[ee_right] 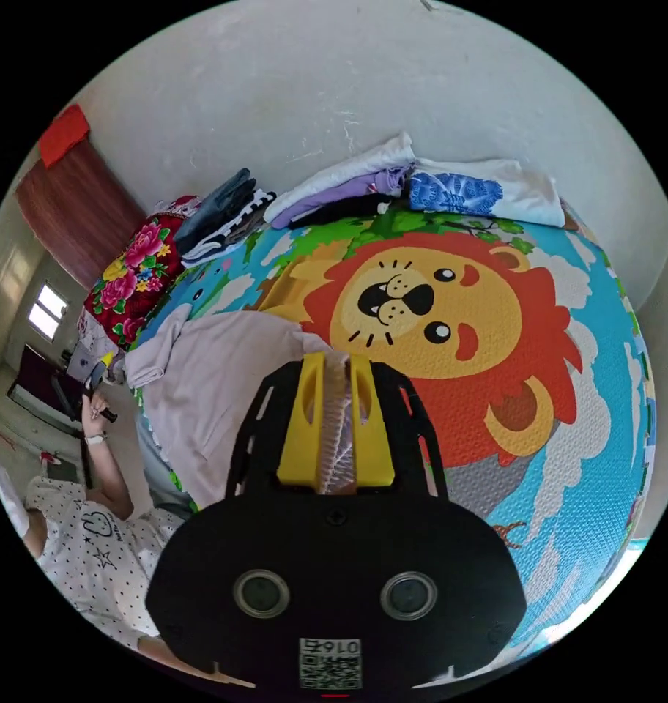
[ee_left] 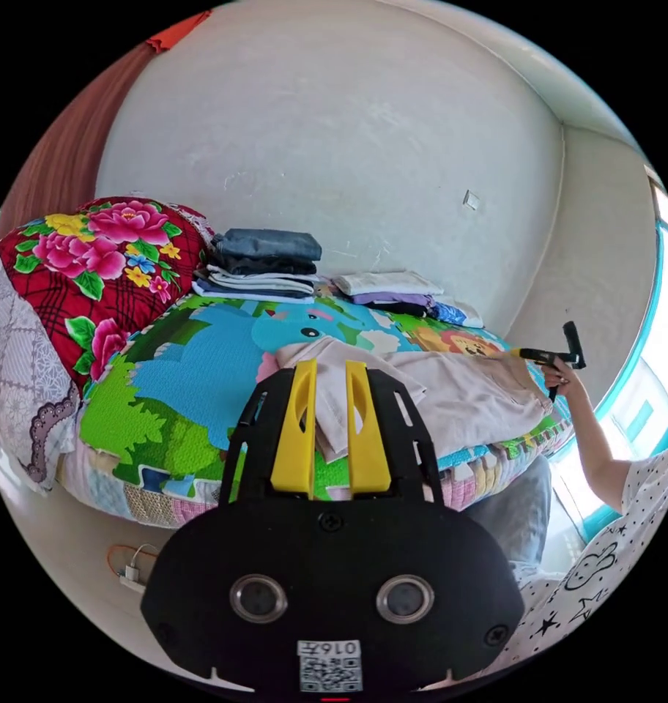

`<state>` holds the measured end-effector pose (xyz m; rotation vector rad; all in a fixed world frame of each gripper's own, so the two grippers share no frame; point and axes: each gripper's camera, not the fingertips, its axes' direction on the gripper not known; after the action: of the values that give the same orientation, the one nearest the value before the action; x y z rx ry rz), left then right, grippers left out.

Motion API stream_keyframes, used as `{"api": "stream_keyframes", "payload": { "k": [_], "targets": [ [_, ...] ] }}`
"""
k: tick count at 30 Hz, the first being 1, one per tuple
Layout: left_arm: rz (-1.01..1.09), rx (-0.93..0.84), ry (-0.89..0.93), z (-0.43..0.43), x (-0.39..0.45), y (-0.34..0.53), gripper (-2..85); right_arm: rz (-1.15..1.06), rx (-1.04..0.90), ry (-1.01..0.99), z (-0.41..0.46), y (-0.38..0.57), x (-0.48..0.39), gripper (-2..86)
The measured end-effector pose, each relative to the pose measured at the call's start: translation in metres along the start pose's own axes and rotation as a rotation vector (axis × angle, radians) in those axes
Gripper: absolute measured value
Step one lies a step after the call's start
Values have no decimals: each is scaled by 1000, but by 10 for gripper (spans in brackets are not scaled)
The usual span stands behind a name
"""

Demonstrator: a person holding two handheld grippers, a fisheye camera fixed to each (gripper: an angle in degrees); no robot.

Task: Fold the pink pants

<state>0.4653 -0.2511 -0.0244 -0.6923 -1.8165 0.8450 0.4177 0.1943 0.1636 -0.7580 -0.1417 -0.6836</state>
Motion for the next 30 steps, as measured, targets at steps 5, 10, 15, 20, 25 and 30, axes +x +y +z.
{"api": "stream_keyframes", "payload": {
  "k": [5, 10, 15, 20, 25, 30],
  "targets": [
    [73, 20, 27, 24, 13, -4, 29, -397, 159, -382, -77, 54, -37, 16],
    [244, -3, 66, 66, 41, -9, 66, -686, 229, -351, -136, 152, -65, 10],
    [254, -299, 96, 135, 44, -16, 161, -451, 174, -23, -141, 174, -51, 10],
    [332, -394, 5, 162, 48, 1, 64, -427, 160, -5, -140, 178, -36, 16],
    [303, -265, -4, 115, 26, 10, 2, -329, 95, 65, -112, 168, -12, 50],
    [97, -91, -89, 50, -50, 11, -3, -326, -42, 80, -75, 159, -5, 107]
  ]
}}
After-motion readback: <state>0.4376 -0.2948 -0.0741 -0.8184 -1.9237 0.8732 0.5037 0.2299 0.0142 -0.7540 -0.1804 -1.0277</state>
